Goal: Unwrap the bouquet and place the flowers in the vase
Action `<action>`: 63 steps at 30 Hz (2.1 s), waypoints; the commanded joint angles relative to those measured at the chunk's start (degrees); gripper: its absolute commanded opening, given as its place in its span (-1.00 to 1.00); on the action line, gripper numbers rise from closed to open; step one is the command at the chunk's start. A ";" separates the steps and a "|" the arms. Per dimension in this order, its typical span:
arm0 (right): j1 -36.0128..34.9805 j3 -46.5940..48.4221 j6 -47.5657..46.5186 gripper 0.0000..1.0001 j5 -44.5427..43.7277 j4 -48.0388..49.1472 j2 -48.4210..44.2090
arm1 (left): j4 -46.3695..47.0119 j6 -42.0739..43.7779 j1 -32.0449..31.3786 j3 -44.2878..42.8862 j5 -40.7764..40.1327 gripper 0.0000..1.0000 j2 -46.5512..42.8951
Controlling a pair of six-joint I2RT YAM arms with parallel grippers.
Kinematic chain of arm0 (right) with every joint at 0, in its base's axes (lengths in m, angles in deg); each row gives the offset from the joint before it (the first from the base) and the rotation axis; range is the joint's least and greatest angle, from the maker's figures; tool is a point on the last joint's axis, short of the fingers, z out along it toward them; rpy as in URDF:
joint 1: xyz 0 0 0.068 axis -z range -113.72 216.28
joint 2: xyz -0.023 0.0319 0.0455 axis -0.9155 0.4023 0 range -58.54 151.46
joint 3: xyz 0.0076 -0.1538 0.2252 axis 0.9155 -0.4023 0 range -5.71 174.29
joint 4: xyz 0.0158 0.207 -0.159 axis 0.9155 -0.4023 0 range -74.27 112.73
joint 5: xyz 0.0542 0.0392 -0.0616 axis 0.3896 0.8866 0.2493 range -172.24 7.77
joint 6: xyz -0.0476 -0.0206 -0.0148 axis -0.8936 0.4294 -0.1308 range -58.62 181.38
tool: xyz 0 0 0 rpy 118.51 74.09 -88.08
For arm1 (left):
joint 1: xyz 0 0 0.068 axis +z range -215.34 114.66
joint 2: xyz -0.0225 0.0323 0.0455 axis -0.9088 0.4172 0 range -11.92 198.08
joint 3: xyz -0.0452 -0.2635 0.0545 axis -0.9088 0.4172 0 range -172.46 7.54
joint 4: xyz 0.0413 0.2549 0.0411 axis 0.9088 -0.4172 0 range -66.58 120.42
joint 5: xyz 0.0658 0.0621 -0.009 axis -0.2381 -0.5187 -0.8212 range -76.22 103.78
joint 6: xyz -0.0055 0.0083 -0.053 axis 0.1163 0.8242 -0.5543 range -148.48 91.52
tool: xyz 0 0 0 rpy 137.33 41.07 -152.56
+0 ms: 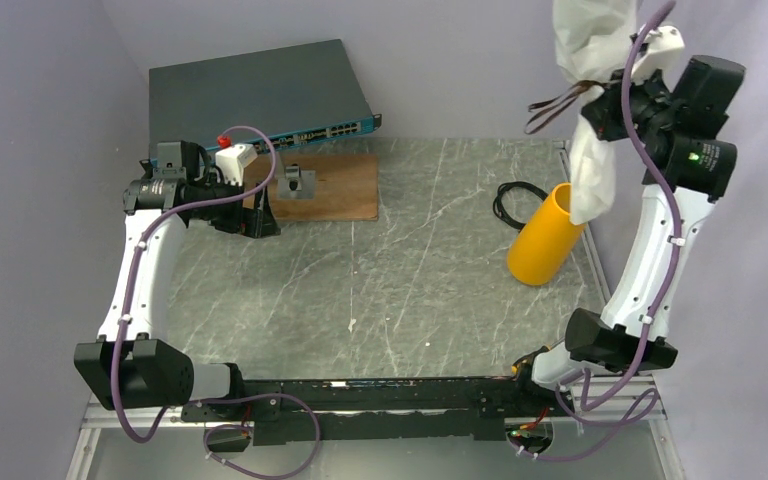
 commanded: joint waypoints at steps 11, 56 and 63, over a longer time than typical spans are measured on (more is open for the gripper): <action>-27.88 -21.56 3.40 -1.00 0.15 12.06 -10.07 | 8.65 -8.13 -0.24 0.79 -0.05 0.98 -11.56; -62.22 -68.38 0.29 -0.08 -13.33 38.70 0.48 | 0.60 21.91 -0.58 18.64 24.47 0.90 -24.25; -60.47 -66.78 1.53 0.54 -6.08 31.90 -5.76 | 5.34 33.69 -8.35 31.25 25.19 0.57 -25.90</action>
